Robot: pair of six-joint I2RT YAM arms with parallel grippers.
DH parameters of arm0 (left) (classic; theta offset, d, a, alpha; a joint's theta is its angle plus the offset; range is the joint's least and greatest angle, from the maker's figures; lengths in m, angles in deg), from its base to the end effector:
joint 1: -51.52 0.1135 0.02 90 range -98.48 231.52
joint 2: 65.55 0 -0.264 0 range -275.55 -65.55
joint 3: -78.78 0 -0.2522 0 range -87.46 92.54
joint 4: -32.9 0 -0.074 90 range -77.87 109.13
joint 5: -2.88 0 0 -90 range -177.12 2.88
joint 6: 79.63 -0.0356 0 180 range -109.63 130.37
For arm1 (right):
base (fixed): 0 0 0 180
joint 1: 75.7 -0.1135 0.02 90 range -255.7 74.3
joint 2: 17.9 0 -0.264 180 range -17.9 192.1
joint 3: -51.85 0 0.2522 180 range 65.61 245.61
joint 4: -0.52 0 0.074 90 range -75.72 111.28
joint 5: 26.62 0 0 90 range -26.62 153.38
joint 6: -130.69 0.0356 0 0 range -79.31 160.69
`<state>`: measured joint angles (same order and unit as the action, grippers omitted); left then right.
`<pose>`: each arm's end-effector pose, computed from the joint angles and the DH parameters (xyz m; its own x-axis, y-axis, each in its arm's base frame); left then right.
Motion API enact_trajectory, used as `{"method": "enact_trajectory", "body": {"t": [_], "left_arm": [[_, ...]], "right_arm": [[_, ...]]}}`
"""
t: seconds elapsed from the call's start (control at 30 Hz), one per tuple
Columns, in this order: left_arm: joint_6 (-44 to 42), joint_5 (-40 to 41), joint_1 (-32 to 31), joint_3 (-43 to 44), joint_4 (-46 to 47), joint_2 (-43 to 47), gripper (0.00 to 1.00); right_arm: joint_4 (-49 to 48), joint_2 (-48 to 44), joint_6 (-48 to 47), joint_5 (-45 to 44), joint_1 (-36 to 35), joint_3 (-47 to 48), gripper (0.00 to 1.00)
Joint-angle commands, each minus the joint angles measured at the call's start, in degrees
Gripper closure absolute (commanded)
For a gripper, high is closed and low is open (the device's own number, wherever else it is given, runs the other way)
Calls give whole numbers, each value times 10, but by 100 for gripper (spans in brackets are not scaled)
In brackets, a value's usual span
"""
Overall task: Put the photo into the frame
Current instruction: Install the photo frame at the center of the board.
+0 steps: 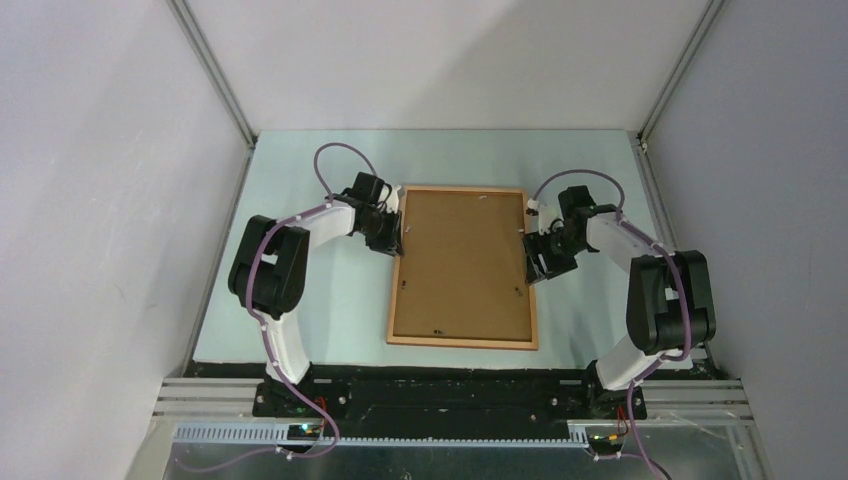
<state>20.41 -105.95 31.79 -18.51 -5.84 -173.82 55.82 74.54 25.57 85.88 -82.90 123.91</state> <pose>0.3510 -0.1381 0.1583 -0.9139 0.1525 -0.3763 0.2965 0.8838 -0.3620 0.2901 0.0504 0.1859 -0.8733 -0.3532 -0.3355 -0.4532 0.8417 0.2934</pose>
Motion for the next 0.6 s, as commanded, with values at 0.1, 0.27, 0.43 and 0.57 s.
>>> {"method": "enact_trajectory", "body": {"t": [0.1,0.27,0.43,0.57], "left_arm": [[-16,-26,2,6,1,19,100],[-16,-25,2,7,1,19,100],[-17,-24,3,7,1,19,100],[-17,-26,4,7,1,18,100]], "right_arm": [[-23,16,9,-23,-32,-6,30],[-30,23,18,-35,-59,-9,27],[-40,35,25,-55,-83,-10,25],[-45,44,28,-69,-99,-11,25]]}}
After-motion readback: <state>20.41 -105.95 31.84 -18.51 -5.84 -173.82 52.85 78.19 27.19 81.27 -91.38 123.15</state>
